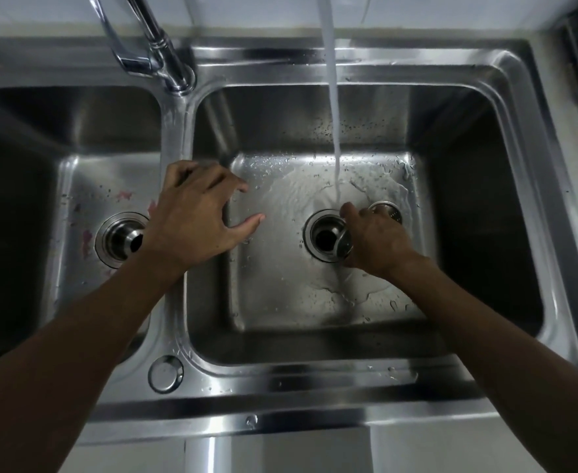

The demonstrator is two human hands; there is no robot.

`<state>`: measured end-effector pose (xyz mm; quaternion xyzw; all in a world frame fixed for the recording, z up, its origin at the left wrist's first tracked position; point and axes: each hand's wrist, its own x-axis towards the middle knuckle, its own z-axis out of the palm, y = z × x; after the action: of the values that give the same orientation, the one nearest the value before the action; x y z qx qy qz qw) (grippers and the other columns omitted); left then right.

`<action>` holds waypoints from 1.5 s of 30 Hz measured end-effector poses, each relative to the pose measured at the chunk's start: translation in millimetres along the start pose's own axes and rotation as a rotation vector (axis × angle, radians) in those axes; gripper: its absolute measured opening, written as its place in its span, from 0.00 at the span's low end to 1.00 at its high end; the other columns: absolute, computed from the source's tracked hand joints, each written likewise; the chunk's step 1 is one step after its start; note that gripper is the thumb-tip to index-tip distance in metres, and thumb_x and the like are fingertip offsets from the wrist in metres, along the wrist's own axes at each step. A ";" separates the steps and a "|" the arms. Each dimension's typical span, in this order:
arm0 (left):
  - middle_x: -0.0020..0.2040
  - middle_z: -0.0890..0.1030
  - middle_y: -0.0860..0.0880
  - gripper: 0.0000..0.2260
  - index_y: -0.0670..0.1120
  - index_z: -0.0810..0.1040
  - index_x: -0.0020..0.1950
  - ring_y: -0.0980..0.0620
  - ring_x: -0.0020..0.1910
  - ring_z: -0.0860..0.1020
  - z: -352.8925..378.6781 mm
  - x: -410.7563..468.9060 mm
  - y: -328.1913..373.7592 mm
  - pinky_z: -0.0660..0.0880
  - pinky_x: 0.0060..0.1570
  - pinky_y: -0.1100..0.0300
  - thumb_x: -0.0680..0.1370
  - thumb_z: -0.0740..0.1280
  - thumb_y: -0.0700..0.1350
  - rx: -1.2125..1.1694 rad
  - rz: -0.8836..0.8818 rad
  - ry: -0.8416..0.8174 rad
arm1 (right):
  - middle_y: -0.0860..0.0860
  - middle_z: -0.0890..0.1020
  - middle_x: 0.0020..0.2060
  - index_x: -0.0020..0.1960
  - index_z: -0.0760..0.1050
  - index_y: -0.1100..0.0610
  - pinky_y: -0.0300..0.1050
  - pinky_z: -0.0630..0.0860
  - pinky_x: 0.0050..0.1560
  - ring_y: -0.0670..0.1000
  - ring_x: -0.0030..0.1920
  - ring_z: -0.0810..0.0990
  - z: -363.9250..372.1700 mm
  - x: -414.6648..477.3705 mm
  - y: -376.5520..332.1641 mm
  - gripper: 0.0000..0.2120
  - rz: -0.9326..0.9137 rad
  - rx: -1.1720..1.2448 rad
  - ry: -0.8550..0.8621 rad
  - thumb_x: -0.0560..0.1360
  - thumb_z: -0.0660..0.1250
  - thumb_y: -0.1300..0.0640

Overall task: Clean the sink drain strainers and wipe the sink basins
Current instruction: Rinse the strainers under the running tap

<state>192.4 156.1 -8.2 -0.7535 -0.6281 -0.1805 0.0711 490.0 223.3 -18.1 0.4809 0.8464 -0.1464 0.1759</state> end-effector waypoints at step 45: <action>0.83 0.58 0.42 0.32 0.42 0.58 0.83 0.45 0.82 0.57 -107.3 88.5 -103.0 0.55 0.76 0.43 0.84 0.61 0.56 0.043 -0.410 0.063 | 0.57 0.80 0.64 0.61 0.75 0.61 0.52 0.72 0.71 0.55 0.68 0.78 -161.7 74.1 -185.3 0.09 -0.004 2.278 0.035 0.83 0.59 0.63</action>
<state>85.5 222.5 110.7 -0.6021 -0.7696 -0.2013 0.0684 269.0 255.5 108.8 0.3615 0.2245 -0.8235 -0.3753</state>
